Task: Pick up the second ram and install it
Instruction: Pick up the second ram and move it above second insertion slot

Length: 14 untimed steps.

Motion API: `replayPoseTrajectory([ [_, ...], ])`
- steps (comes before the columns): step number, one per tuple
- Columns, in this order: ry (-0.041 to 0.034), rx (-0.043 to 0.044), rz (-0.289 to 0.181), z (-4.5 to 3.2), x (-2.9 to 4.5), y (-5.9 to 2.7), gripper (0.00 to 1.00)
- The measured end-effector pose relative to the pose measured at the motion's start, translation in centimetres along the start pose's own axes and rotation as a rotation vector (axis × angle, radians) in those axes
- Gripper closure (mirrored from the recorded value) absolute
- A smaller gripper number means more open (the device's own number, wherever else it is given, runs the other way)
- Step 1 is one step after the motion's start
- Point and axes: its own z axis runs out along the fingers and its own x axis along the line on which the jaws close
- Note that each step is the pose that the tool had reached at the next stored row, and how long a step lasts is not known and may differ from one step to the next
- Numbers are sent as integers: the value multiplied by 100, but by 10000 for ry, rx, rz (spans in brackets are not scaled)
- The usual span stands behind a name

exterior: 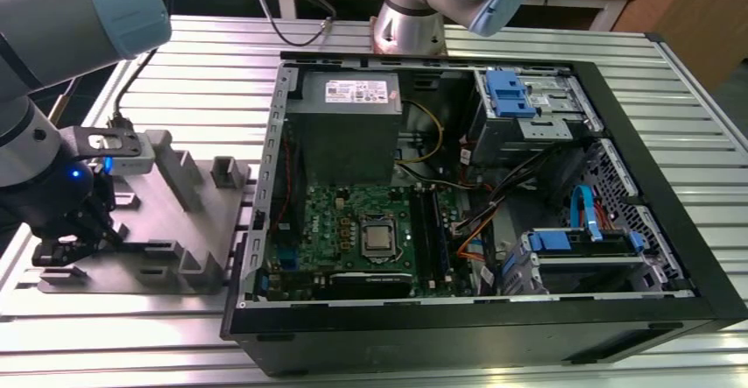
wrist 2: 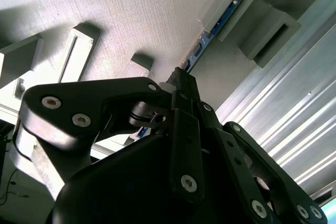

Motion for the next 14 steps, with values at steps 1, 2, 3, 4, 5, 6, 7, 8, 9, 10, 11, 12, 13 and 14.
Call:
replayPoseTrajectory([
  [1,-1,0,-4,0,0,0,92],
  [2,0,0,-6,0,0,0,92],
  [3,-1,0,-7,-1,0,0,92],
  [4,-4,3,-7,-6,-1,0,92],
  [5,-10,7,-8,-17,-1,0,92],
  [6,-10,2,-7,-36,-2,1,92],
  [7,-14,-1,-7,-57,-3,2,92],
  [8,-26,0,-8,-80,-3,3,92],
  [9,-36,0,-8,-101,-4,4,92],
  [10,-43,0,-8,-124,-5,5,92],
  [11,-51,0,-9,-147,-6,5,92],
  [12,-59,-1,-10,-170,-7,6,92],
  [13,-66,-1,-10,-192,-8,7,92],
  [14,-72,-1,-10,-215,-9,8,92],
])
